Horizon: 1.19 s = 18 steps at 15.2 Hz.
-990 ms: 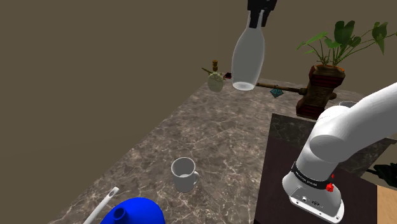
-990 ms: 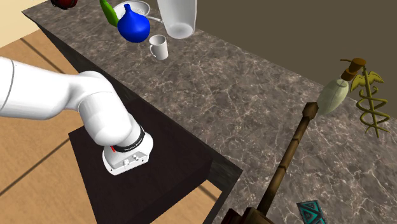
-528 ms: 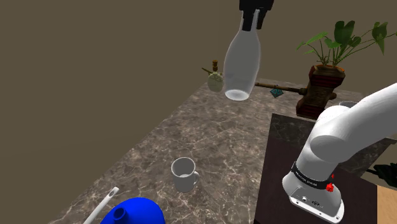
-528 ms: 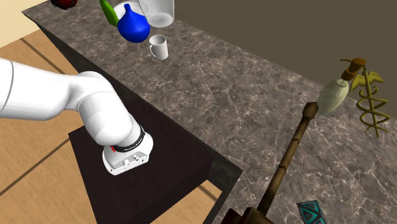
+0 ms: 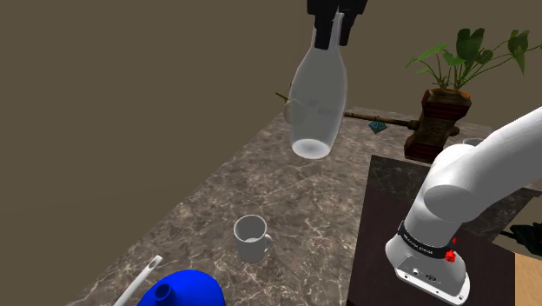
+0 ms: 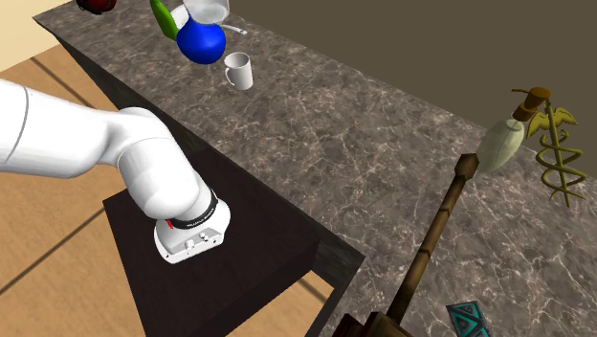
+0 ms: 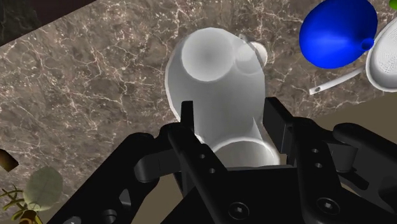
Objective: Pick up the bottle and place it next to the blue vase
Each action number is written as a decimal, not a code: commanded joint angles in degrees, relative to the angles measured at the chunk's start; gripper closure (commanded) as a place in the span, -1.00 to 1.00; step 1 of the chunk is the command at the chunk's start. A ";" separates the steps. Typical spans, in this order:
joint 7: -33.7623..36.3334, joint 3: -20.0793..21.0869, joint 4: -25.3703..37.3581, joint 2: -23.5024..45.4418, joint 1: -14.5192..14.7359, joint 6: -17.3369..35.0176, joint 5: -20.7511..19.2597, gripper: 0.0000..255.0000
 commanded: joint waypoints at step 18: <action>25.28 26.77 10.72 13.57 -1.79 5.43 -1.13 1.00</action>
